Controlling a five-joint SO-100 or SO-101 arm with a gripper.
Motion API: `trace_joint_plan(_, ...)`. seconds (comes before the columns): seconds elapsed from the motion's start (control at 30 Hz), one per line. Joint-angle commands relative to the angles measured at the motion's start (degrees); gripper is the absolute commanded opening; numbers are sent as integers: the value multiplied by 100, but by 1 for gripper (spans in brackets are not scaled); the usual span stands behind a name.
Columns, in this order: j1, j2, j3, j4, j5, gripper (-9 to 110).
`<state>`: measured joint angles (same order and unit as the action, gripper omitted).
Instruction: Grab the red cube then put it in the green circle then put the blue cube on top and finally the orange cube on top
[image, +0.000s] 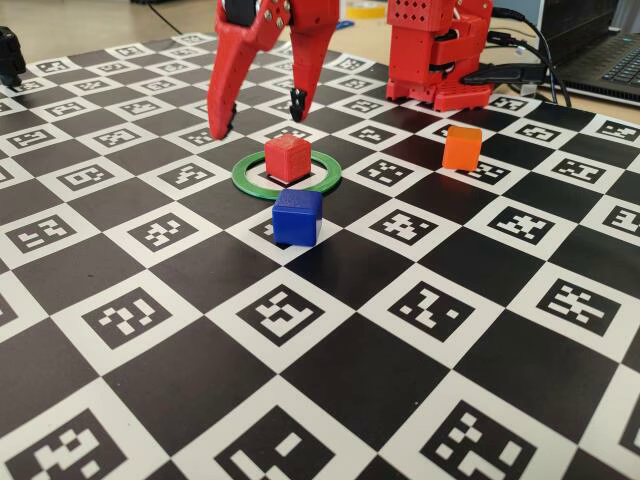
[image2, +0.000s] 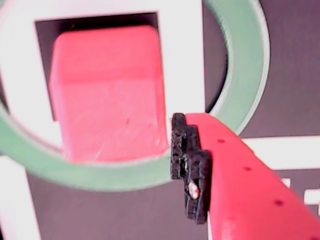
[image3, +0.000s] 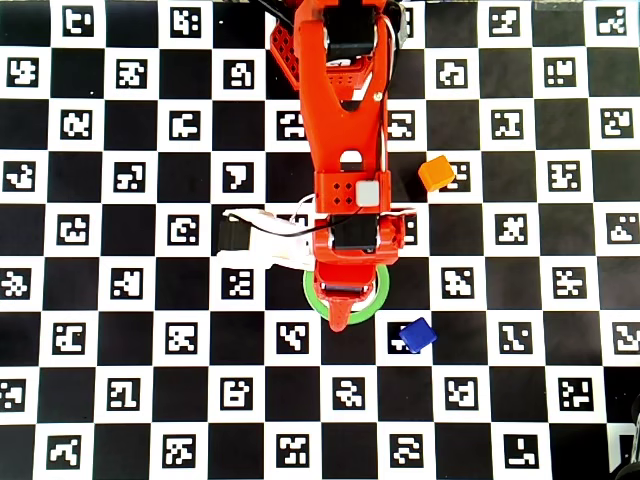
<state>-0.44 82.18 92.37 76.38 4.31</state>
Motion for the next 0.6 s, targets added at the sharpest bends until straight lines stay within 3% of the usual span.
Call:
trace_joint_plan(0.0, 18, 571, -765, 290, -88, 47)
trace_joint_plan(0.57, -334, 264, -2549, 1266, -923, 46)
